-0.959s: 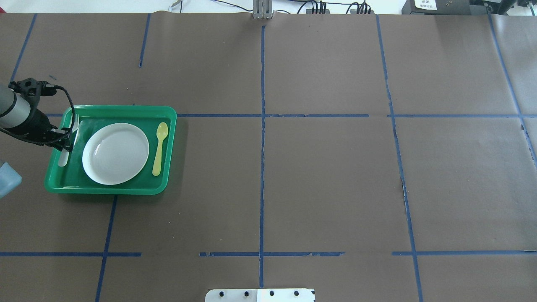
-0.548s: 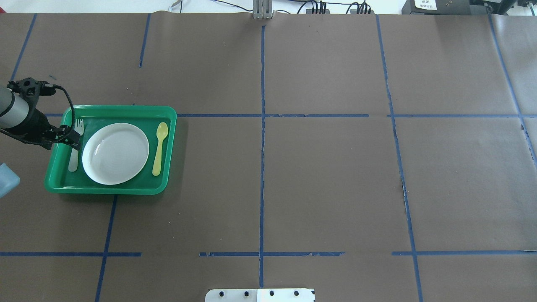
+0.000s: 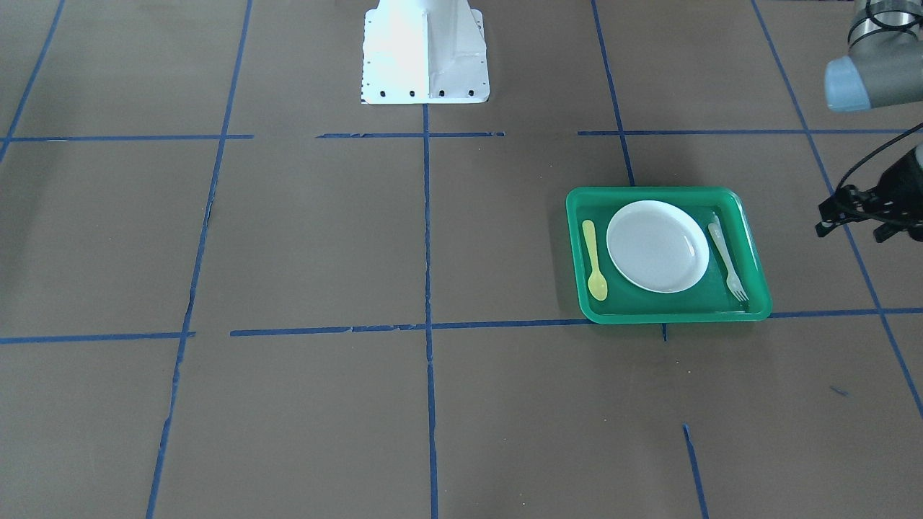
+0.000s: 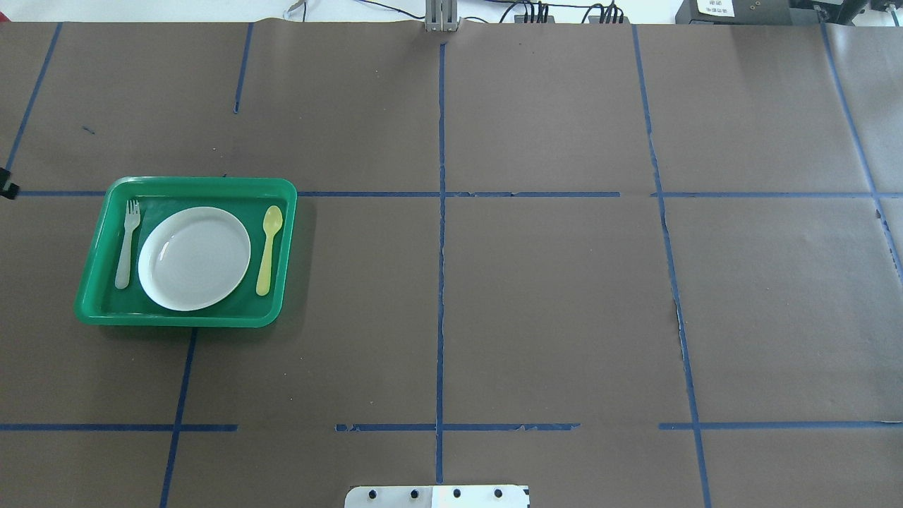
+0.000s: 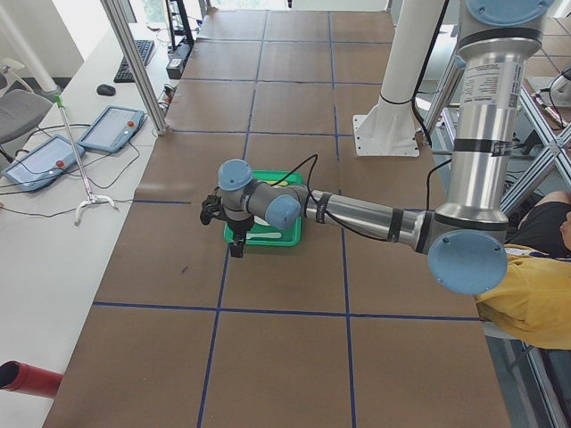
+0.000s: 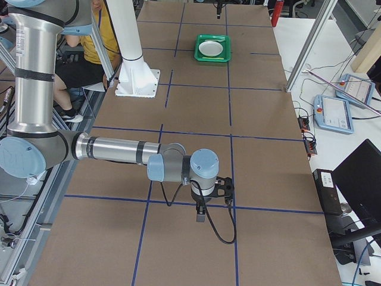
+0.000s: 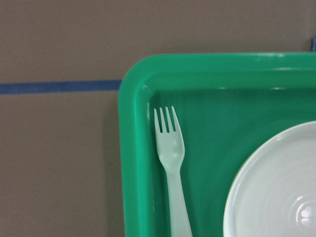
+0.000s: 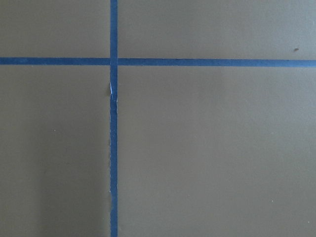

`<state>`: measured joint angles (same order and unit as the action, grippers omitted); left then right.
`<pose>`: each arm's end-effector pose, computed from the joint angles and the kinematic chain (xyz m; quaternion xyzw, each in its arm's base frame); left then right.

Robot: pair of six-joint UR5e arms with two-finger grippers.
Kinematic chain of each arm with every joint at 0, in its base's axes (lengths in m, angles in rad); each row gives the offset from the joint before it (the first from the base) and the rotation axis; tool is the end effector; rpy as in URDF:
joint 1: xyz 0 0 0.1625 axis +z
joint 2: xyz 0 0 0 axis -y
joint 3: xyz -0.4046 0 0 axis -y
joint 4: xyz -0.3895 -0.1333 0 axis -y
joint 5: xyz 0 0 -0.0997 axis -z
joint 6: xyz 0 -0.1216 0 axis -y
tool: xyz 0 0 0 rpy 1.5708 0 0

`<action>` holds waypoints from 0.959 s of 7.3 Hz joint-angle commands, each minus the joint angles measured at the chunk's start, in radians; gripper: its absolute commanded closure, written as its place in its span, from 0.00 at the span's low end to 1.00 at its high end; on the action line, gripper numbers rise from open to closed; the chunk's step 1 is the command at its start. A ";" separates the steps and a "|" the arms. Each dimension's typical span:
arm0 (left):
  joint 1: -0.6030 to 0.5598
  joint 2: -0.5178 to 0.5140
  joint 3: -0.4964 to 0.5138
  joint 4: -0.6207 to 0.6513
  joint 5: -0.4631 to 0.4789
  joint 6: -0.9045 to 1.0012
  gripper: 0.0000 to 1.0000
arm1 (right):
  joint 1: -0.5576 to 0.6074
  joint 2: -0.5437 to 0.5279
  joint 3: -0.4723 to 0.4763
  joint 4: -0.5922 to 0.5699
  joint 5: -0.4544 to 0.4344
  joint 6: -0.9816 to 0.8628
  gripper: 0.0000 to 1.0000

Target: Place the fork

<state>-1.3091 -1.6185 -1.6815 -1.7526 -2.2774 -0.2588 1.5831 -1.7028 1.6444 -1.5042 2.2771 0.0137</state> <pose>0.0843 -0.5248 0.5591 0.0657 0.3704 0.0599 0.9246 0.0597 -0.4353 0.6780 0.0036 -0.3459 0.0108 0.9382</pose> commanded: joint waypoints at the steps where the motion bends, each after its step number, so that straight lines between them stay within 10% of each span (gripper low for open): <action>1: -0.239 0.029 0.003 0.181 0.001 0.274 0.00 | 0.000 0.000 0.000 0.001 -0.001 0.000 0.00; 7: -0.262 0.091 -0.027 0.179 -0.008 0.273 0.00 | 0.000 0.000 0.000 -0.001 -0.001 0.000 0.00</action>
<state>-1.5716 -1.5297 -1.6947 -1.5726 -2.2858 0.0142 1.5830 -1.7027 1.6444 -1.5047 2.2775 0.0137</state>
